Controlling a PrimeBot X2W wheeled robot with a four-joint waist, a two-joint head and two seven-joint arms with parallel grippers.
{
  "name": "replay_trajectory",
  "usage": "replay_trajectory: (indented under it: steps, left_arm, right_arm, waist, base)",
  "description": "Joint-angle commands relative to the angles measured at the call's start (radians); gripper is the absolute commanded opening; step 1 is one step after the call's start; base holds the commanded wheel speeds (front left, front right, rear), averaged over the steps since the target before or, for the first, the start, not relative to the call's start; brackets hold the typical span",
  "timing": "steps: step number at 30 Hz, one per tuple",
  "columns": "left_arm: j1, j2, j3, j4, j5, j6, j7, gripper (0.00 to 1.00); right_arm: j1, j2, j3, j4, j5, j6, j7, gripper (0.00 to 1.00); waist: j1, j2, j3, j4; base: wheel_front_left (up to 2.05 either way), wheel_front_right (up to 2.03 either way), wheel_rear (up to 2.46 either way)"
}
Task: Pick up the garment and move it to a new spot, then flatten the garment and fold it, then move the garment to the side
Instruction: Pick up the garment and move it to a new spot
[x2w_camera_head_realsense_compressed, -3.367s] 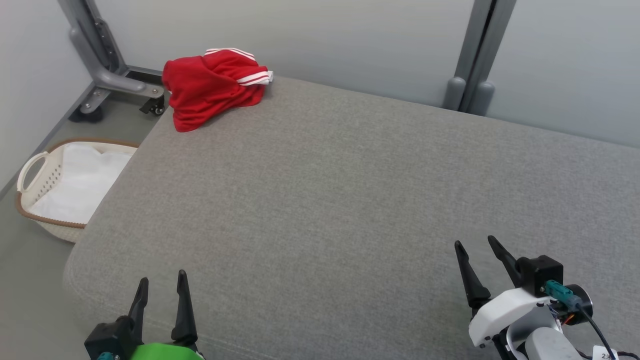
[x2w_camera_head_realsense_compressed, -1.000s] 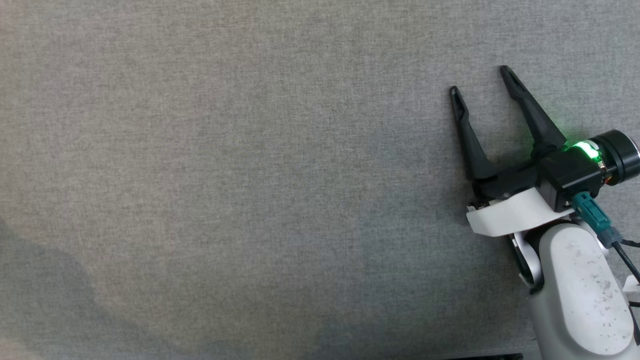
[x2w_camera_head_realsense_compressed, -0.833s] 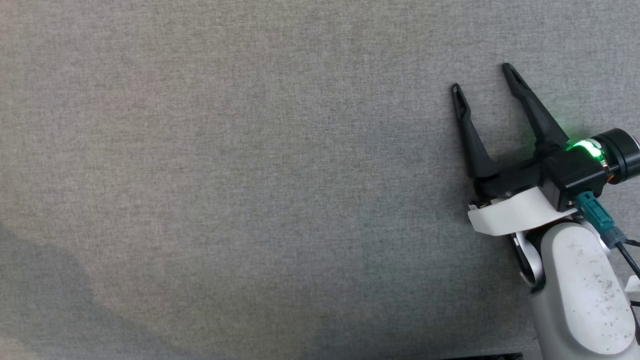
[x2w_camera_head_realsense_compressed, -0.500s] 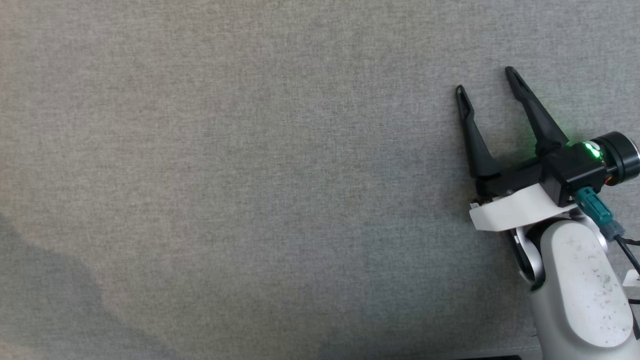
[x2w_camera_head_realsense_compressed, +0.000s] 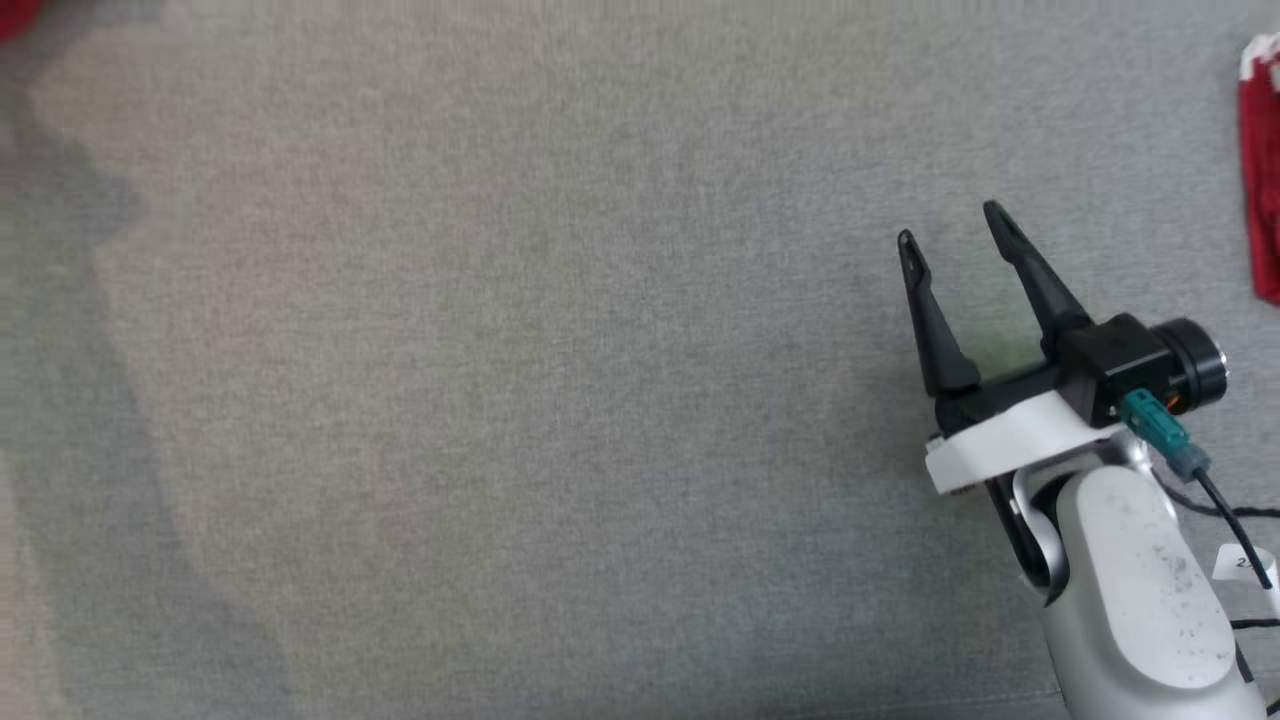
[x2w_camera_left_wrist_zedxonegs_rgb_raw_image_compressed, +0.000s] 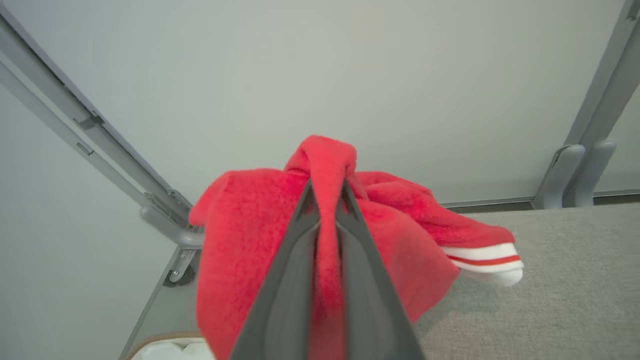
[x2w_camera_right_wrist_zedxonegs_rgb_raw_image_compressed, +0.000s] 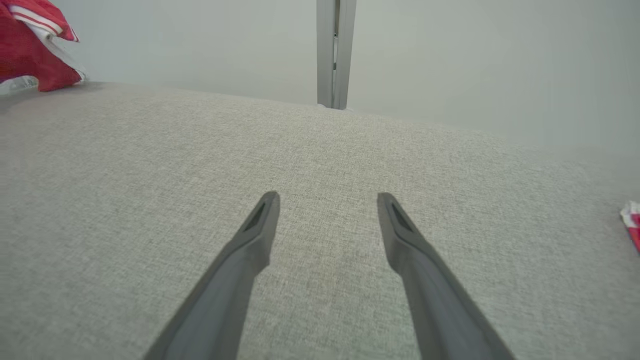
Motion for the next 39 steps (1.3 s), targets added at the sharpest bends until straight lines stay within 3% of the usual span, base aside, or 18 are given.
replay_trajectory:
  steps: [1, 7, 11, 18, 25, 30, 39]
  left_arm:
    - [0.025, 0.006, -0.022, -0.029, -0.02, -0.003, 0.002, 0.0]
    - [0.098, -0.017, -0.151, -0.205, -0.094, -0.003, 0.02, 0.0]
    - [0.146, -0.079, -0.212, -0.321, -0.143, -0.003, 0.023, 0.0]
    - [0.228, -0.276, -0.288, -0.441, -0.195, -0.001, -0.012, 0.0]
    - [0.292, -0.449, -0.344, -0.397, -0.217, -0.001, -0.118, 0.0]
    - [0.345, -0.474, -0.361, -0.287, -0.211, -0.001, -0.2, 0.0]
    - [0.431, -0.433, -0.347, -0.054, -0.189, 0.004, -0.256, 0.0]
  right_arm:
    - [0.025, -0.003, -0.002, 0.016, 0.009, -0.002, -0.01, 1.0]
    - [0.063, -0.003, -0.004, 0.074, 0.045, -0.002, -0.027, 1.0]
    - [0.091, -0.003, -0.015, 0.097, 0.06, -0.002, -0.031, 1.0]
    - [0.126, -0.003, -0.021, 0.114, 0.088, -0.002, -0.036, 1.0]
    - [0.115, -0.003, -0.025, 0.1, 0.112, -0.002, -0.037, 1.0]
    - [0.102, -0.003, -0.036, 0.084, 0.117, -0.002, -0.037, 1.0]
    - [0.088, -0.003, -0.048, 0.078, 0.115, -0.002, -0.037, 1.0]
  waist:
    - [0.0, -0.0001, -0.131, -0.039]
    - [0.0, -0.0001, -0.257, -0.081]
    - [0.0, -0.0001, -0.319, -0.103]
    - [0.0, -0.0001, -0.362, -0.133]
    - [0.0, -0.0001, -0.327, -0.174]
    - [0.0, -0.0001, -0.279, -0.193]
    - [0.0, -0.0001, -0.205, -0.203]
  base:
    - [0.0, 0.0, 0.0]
    - [0.0, 0.0, 0.0]
    - [0.0, 0.0, 0.0]
    - [0.0, 0.0, 0.0]
    - [0.0, 0.0, 0.0]
    - [0.0, 0.0, 0.0]
    - [0.0, 0.0, 0.0]
